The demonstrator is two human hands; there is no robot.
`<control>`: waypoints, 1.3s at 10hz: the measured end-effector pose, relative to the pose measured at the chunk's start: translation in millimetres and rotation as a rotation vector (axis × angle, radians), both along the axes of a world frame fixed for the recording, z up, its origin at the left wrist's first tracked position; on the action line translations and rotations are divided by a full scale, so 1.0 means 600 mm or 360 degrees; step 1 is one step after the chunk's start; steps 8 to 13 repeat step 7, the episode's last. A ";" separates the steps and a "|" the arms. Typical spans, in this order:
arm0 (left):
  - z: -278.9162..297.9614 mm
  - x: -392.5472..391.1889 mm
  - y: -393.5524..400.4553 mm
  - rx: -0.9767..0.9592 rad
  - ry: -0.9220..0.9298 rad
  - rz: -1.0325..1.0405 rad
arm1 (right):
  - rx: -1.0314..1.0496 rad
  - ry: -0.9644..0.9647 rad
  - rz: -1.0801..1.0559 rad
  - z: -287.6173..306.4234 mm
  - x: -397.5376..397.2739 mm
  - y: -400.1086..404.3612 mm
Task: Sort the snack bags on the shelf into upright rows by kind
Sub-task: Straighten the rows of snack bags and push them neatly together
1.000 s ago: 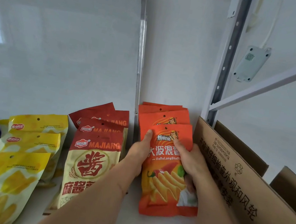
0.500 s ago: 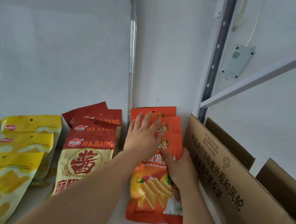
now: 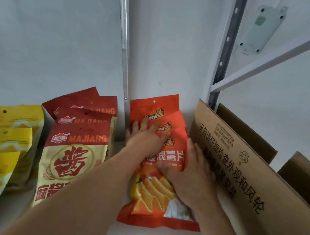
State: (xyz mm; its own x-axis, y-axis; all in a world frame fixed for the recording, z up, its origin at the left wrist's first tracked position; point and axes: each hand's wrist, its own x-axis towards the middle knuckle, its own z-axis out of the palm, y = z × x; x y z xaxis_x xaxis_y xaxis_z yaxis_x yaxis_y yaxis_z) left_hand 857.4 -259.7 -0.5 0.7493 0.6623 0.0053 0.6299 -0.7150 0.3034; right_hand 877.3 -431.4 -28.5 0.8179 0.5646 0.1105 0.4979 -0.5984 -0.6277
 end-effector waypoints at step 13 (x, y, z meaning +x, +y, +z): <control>0.064 -0.043 -0.027 0.0477 -0.0189 -0.0008 | -0.0122 -0.0462 0.0058 0.045 -0.015 0.007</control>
